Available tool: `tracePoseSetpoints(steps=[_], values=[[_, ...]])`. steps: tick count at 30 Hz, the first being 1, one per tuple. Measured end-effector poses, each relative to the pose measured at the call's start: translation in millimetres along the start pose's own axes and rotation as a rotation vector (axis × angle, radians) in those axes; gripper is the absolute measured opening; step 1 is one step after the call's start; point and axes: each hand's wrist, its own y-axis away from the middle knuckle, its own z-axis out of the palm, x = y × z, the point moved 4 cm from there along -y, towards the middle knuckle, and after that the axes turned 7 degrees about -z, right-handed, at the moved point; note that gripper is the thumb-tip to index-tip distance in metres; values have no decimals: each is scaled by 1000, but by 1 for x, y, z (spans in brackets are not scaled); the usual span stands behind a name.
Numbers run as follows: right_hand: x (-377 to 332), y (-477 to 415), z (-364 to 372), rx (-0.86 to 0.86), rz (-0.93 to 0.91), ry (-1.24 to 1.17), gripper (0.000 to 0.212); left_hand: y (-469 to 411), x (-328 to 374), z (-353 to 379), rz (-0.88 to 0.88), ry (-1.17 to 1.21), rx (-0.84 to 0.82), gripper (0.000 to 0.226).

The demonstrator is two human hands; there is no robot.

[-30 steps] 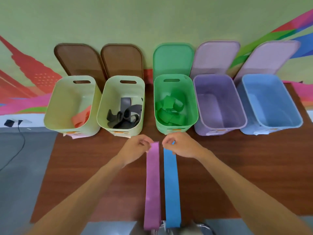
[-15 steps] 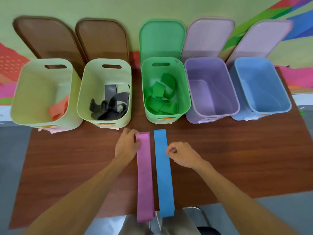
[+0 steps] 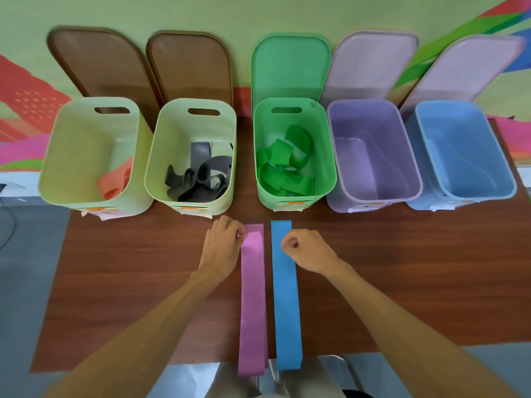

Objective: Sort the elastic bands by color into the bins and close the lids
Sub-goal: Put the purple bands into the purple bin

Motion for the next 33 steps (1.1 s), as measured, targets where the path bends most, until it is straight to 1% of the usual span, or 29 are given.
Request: tracePoseSetpoints(steps=[1,4,7,11,14,16,19,21,23,27,30,33], values=[[-6,-6,0,15,-27,16,20,4,-2,-5,8,30,-13,3],[-21,-23,5,41,-102,82,20,14,-11,-20,-38,144,-63,12],[-35,-35,17,48,-143,161,22,19,-16,-32,-56,203,-98,9],[-48,-45,32,27,-158,246,39,21,-22,-37,-9,149,-130,21],[-47,-47,46,-18,-158,355,43,24,-27,-41,-5,104,-143,15],[-45,-45,52,22,-150,389,43,27,-30,-48,-34,148,-116,12],[-45,-41,55,123,-164,409,41,30,-30,-57,-86,226,-122,10],[-47,-41,55,172,-175,402,37,32,-29,-63,-135,294,-174,9],[-49,-42,54,209,-182,390,28,34,-27,-68,-152,342,-223,8],[-55,-39,50,280,-189,385,8,37,-23,-84,-185,449,-237,11],[-59,-28,41,297,-189,382,7,38,-14,-96,-227,551,-273,13],[-61,-19,25,308,-178,370,8,36,-1,-108,-227,661,-299,17]])
